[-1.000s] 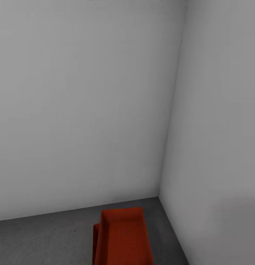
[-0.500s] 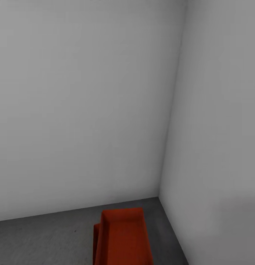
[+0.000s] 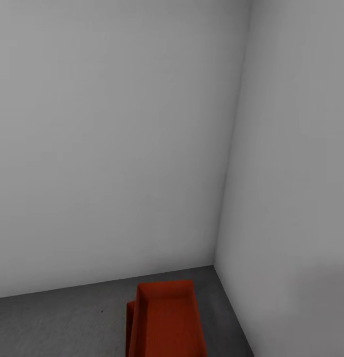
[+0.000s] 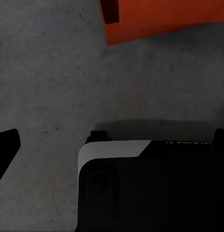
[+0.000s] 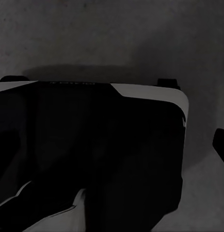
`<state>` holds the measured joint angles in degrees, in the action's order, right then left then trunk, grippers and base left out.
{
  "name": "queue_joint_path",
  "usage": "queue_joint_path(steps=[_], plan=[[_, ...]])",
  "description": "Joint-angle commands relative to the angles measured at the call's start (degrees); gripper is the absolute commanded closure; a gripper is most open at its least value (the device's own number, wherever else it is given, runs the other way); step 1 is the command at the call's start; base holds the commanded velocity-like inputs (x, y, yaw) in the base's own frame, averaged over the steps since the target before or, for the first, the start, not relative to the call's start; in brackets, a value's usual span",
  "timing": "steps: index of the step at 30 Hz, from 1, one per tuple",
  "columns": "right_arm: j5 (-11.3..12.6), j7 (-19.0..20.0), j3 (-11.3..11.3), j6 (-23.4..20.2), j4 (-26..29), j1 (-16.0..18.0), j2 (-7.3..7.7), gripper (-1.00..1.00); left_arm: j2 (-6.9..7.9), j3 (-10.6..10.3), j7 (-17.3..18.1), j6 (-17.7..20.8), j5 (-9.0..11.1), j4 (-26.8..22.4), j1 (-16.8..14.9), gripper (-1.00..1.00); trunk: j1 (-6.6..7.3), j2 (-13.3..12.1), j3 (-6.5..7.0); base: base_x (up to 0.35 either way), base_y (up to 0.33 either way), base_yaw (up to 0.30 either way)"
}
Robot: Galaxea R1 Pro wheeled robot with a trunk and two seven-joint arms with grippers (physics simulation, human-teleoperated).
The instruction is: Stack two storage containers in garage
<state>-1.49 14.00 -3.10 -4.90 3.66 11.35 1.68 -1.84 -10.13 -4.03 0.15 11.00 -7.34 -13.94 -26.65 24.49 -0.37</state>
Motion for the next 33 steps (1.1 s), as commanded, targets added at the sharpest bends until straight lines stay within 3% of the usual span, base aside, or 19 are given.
queue_joint_path(steps=[1,4,11,33], plan=[[-0.16,0.23,-0.33,-0.37,0.12,-0.01,0.01,-1.00,0.00,-0.50,-0.27,0.00,0.57,-0.01,0.04,-1.00,0.20,-0.37,0.15,0.000,0.000,0.000],[-0.15,0.22,-0.33,-0.37,0.12,-0.01,0.03,-1.00,0.03,-0.50,-0.27,-0.03,0.58,0.00,0.13,-1.00,0.86,-1.57,0.69,0.000,0.000,0.000],[-0.14,0.23,-0.33,-0.37,0.12,-0.01,0.00,-1.00,0.14,-0.45,-0.27,-0.09,0.59,0.04,0.38,-1.00,0.86,-1.57,0.69,0.000,0.000,0.000],[-0.16,0.23,-0.33,-0.37,0.12,-0.01,0.00,-1.00,2.59,-0.57,-0.12,0.72,0.36,0.05,5.31,-1.00,0.86,-1.57,0.69,0.000,0.000,0.000]])
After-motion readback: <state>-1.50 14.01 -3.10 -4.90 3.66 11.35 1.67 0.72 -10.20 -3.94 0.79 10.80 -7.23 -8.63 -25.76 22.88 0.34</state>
